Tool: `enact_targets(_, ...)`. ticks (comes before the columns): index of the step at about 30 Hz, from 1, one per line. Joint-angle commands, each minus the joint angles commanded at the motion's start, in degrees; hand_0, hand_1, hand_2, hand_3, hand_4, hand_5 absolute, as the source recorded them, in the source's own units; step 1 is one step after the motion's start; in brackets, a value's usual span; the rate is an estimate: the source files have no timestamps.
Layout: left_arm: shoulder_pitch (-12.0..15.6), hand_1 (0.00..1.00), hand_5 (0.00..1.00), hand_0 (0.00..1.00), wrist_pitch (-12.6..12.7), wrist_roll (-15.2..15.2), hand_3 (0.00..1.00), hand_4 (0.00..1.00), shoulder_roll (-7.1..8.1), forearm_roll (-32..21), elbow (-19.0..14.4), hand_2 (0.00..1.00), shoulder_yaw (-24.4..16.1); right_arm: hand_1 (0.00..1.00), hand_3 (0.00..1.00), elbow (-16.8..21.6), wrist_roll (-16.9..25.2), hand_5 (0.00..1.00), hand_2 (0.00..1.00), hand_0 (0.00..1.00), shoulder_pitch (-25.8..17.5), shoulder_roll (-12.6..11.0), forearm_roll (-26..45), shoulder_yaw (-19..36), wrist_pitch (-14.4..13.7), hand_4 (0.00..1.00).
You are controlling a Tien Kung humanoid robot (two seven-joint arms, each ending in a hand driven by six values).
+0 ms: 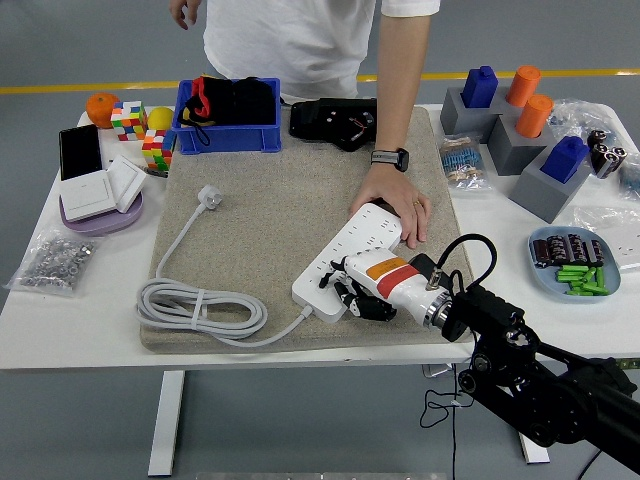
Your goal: Press the white button,pick up the black plug,place it near the board,insert it into the board
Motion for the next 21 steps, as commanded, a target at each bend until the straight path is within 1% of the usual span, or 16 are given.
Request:
enact_targets(12, -0.1, 0.675, 0.195, 0.684, 0.0, 0.0, 0.685, 0.561, -0.03, -0.1, 0.0, 0.658, 0.2, 0.002, 0.57, 0.0, 0.3, 0.002, 0.065, 0.002, 0.1, 0.0, 0.5, -1.0, 0.0, 0.404)
enact_targets(16, -0.1, 0.675, 0.195, 0.684, 0.0, -0.1, 0.685, 0.561, -0.02, -0.2, 0.0, 0.658, 0.2, 0.002, 0.57, 1.4, 0.3, 0.002, 0.065, 0.002, 0.0, -0.2, 0.7, -0.1, 0.1, 0.404)
enact_targets(21, -0.1, 0.676, 0.195, 0.685, 0.0, 0.0, 0.685, 0.561, -0.05, 0.1, 0.0, 0.658, 0.0, 0.002, 0.571, 4.5, 0.0, 0.002, 0.065, 0.002, 0.2, -0.4, 0.3, 3.1, 0.4, 0.405)
